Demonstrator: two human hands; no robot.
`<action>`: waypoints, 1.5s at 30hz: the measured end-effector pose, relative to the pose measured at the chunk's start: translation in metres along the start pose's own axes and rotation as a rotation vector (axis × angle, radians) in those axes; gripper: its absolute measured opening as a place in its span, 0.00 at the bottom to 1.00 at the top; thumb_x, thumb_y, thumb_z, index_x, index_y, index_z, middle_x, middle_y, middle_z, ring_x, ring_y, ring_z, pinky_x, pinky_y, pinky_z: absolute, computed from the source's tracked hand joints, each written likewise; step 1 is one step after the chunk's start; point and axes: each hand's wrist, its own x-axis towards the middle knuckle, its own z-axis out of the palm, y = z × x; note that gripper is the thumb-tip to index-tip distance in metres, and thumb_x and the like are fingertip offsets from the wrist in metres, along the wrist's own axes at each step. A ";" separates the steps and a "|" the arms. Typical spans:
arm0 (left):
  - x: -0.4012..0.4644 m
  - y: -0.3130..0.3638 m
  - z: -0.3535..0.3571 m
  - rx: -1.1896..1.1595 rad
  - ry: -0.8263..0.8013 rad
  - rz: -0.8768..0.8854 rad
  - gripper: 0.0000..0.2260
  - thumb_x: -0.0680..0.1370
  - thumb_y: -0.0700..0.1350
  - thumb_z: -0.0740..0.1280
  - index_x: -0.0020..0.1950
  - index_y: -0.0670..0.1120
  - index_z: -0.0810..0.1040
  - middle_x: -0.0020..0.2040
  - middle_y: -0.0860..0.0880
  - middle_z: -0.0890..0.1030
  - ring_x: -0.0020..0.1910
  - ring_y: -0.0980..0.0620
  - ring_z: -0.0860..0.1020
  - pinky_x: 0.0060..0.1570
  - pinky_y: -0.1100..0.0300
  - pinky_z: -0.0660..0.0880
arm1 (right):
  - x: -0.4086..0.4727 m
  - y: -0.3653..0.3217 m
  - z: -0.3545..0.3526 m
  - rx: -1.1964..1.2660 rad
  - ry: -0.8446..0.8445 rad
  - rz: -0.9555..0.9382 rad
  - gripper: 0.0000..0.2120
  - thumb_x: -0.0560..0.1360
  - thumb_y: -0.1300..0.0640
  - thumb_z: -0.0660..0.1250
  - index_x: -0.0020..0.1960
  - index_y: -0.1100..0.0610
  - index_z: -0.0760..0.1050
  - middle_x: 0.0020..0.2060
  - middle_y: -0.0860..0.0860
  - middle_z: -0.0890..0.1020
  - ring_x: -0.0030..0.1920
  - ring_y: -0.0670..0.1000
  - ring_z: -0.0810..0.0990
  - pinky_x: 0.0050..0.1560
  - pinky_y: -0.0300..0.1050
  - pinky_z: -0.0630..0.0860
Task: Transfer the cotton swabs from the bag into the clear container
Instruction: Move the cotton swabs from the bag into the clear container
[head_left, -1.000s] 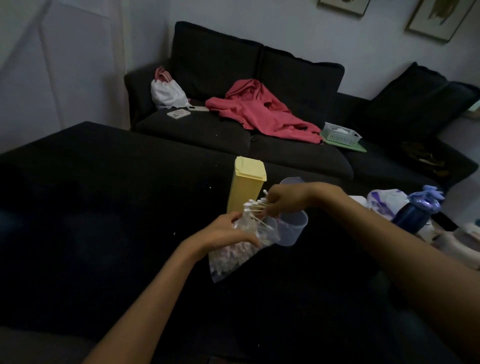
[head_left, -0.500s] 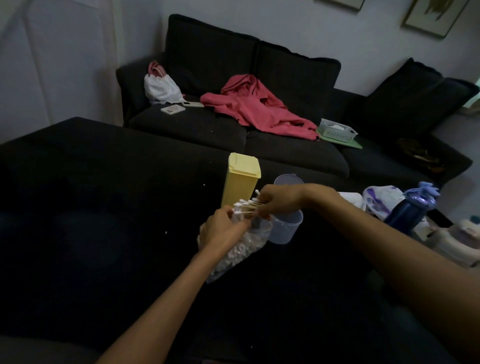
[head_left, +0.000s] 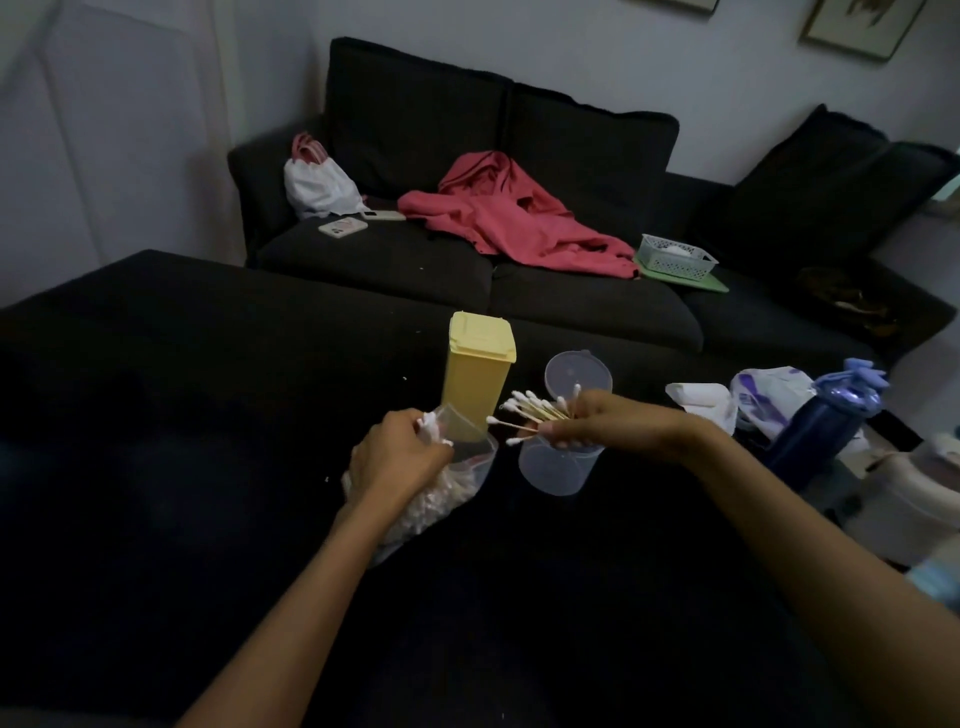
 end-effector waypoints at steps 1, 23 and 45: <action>0.001 -0.001 -0.001 0.043 0.010 -0.004 0.16 0.73 0.52 0.69 0.58 0.50 0.76 0.50 0.48 0.80 0.50 0.46 0.78 0.47 0.57 0.72 | -0.001 0.005 0.003 0.064 0.033 -0.017 0.14 0.79 0.54 0.61 0.37 0.57 0.76 0.30 0.48 0.73 0.30 0.44 0.68 0.33 0.37 0.64; 0.024 0.079 0.068 0.767 -0.204 0.732 0.17 0.77 0.49 0.66 0.66 0.52 0.72 0.66 0.52 0.72 0.64 0.52 0.69 0.61 0.55 0.71 | -0.023 0.077 -0.003 1.268 0.404 -0.186 0.12 0.79 0.57 0.59 0.59 0.59 0.76 0.28 0.47 0.74 0.30 0.42 0.72 0.38 0.37 0.68; -0.017 0.102 0.043 -0.042 -0.424 0.052 0.34 0.79 0.65 0.40 0.58 0.44 0.76 0.35 0.48 0.79 0.29 0.55 0.72 0.26 0.66 0.66 | -0.049 0.060 0.009 0.804 0.067 -0.087 0.09 0.77 0.56 0.61 0.49 0.54 0.80 0.34 0.48 0.76 0.36 0.43 0.73 0.43 0.38 0.70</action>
